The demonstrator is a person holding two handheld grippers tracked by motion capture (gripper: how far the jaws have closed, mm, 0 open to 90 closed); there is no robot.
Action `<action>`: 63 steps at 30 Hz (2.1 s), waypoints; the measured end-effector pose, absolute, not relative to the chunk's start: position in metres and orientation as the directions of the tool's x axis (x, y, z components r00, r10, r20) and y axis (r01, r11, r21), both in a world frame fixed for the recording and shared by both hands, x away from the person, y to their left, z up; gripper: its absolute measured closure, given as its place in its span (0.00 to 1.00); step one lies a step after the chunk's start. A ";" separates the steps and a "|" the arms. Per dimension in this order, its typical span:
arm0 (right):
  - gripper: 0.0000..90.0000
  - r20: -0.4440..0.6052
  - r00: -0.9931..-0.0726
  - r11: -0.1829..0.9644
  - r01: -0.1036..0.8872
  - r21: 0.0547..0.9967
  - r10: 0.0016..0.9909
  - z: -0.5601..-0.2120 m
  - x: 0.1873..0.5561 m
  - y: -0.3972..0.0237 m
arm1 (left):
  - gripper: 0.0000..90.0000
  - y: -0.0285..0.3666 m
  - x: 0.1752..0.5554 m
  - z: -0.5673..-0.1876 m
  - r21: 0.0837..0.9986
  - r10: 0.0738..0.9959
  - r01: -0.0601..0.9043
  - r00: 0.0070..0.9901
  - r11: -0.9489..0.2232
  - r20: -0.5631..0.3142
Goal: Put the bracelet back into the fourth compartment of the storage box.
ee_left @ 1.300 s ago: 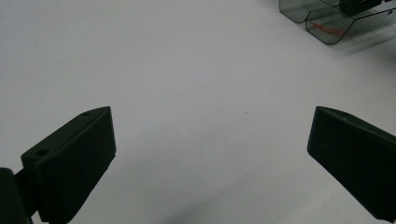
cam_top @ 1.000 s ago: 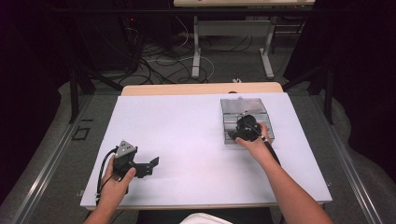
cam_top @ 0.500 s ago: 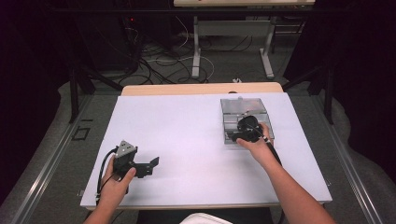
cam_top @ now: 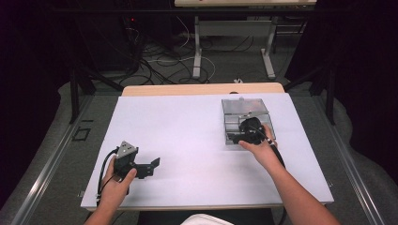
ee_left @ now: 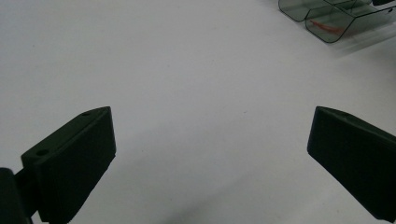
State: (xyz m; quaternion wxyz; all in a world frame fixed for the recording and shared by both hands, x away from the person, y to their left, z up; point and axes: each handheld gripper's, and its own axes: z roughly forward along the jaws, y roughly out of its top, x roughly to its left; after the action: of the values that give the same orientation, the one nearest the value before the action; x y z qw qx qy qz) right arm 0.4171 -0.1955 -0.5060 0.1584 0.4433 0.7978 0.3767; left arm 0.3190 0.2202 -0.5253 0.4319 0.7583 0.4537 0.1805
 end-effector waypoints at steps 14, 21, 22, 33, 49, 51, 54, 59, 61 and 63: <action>0.25 0.049 -0.569 0.332 0.545 0.769 0.821 -0.493 0.399 -0.197 | 0.01 0.220 0.319 -0.525 0.819 0.844 0.532 0.523 -0.216 -0.118; 0.17 0.036 -0.564 0.323 0.523 0.789 0.825 -0.488 0.390 -0.197 | 0.01 0.220 0.319 -0.525 0.819 0.844 0.532 0.523 -0.215 -0.118; 0.17 0.033 -0.559 0.319 0.521 0.791 0.829 -0.487 0.389 -0.197 | 0.01 0.220 0.319 -0.525 0.819 0.844 0.532 0.523 -0.214 -0.119; 0.00 0.031 -0.545 0.299 0.506 0.809 0.838 -0.481 0.373 -0.203 | 0.01 0.220 0.318 -0.525 0.821 0.844 0.529 0.524 -0.216 -0.116; 0.00 0.031 -0.545 0.287 0.488 0.824 0.838 -0.483 0.348 -0.217 | 0.01 0.220 0.318 -0.525 0.820 0.845 0.529 0.523 -0.217 -0.113; 0.00 0.029 -0.540 0.283 0.485 0.827 0.841 -0.483 0.345 -0.220 | 0.01 0.220 0.318 -0.525 0.821 0.846 0.532 0.520 -0.210 -0.120; 0.00 0.035 -0.529 0.269 0.485 0.832 0.848 -0.483 0.338 -0.226 | 0.01 0.220 0.317 -0.525 0.821 0.847 0.532 0.518 -0.207 -0.122; 0.00 0.032 -0.515 0.259 0.483 0.836 0.857 -0.485 0.332 -0.237 | 0.01 0.219 0.317 -0.525 0.823 0.848 0.529 0.516 -0.206 -0.120; 0.00 0.031 -0.508 0.254 0.481 0.839 0.861 -0.486 0.331 -0.240 | 0.01 0.219 0.317 -0.525 0.825 0.848 0.526 0.516 -0.205 -0.118; 0.00 0.035 -0.494 0.244 0.488 0.838 0.869 -0.487 0.330 -0.245 | 0.01 0.220 0.317 -0.524 0.820 0.846 0.533 0.520 -0.210 -0.121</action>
State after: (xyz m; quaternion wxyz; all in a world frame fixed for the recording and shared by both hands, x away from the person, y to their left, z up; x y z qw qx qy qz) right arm 0.3305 -0.2445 -0.4871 0.2266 0.4489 0.7555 0.4200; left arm 0.3173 0.2199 -0.5245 0.4332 0.7565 0.4555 0.1807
